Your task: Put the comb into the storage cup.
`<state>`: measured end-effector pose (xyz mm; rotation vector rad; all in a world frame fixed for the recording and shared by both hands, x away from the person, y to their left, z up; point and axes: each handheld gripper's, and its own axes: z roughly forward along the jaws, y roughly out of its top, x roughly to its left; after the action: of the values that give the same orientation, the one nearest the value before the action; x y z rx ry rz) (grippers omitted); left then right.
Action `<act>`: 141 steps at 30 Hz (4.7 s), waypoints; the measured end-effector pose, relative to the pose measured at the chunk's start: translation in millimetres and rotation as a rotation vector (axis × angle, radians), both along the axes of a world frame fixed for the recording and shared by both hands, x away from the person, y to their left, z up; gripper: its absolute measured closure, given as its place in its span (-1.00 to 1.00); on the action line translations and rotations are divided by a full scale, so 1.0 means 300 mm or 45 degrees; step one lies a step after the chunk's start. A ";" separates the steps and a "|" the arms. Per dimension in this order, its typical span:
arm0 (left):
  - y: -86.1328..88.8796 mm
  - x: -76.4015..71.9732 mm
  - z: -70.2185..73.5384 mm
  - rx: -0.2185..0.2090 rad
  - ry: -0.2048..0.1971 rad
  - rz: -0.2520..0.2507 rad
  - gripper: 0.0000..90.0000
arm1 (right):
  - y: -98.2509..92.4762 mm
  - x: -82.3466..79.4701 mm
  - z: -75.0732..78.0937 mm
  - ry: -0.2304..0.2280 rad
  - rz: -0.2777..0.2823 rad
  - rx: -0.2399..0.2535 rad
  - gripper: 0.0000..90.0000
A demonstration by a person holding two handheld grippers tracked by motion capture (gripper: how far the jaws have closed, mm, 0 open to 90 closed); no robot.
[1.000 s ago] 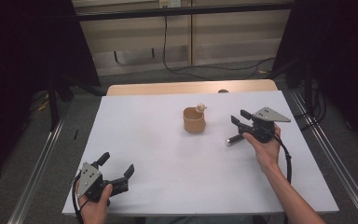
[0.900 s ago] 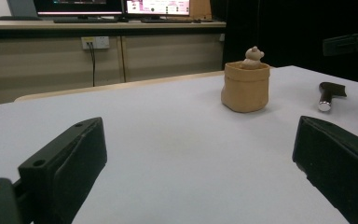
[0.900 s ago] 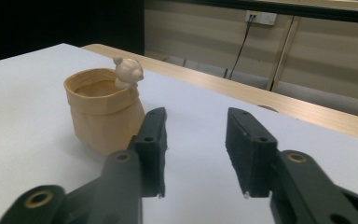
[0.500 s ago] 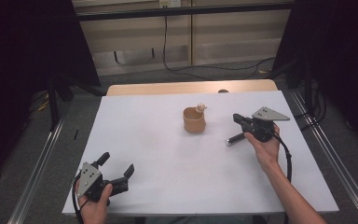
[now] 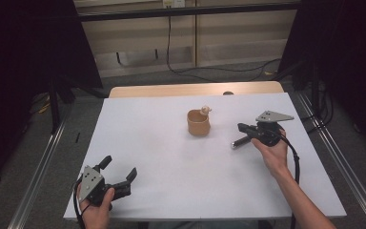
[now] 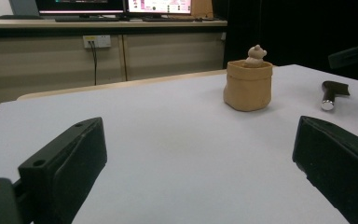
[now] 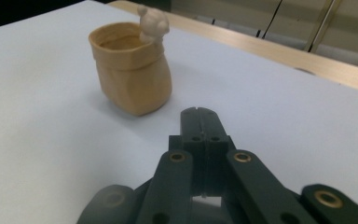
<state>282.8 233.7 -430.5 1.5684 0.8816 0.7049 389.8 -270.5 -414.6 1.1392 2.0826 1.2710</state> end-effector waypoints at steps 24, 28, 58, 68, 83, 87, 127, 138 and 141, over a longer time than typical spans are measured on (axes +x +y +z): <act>-0.004 0.003 -0.001 0.005 0.000 -0.006 -0.93 | 0.009 0.014 -0.071 0.424 0.165 -0.173 1.00; -0.004 0.004 -0.001 0.007 0.000 -0.006 -0.93 | 0.019 0.021 -0.076 0.437 0.174 -0.191 1.00; -0.005 0.007 -0.002 0.005 0.005 -0.004 -0.93 | 0.043 0.070 -0.086 0.443 0.185 -0.212 1.00; -0.005 0.007 -0.002 -0.002 0.004 -0.003 -0.93 | 0.042 0.095 -0.092 0.458 0.169 -0.216 1.00; -0.002 0.008 -0.002 0.003 0.005 -0.005 -0.93 | 0.047 0.135 -0.090 0.470 0.159 -0.206 1.00; -0.003 0.009 -0.002 0.005 0.004 -0.008 -0.93 | 0.047 0.143 -0.087 0.467 0.154 -0.201 1.00; -0.002 0.007 -0.001 0.005 0.006 -0.008 -0.93 | 0.032 0.226 -0.083 0.495 0.096 -0.148 1.00; -0.002 0.008 -0.002 0.002 0.007 -0.008 -0.93 | 0.030 0.240 -0.097 0.508 0.083 -0.137 1.00; -0.003 0.009 -0.002 0.005 0.005 -0.009 -0.93 | 0.035 0.246 -0.090 0.505 0.083 -0.137 1.00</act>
<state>285.4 232.8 -431.0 1.5757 0.8774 0.6990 463.5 -259.9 -441.8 1.3721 2.4566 1.0072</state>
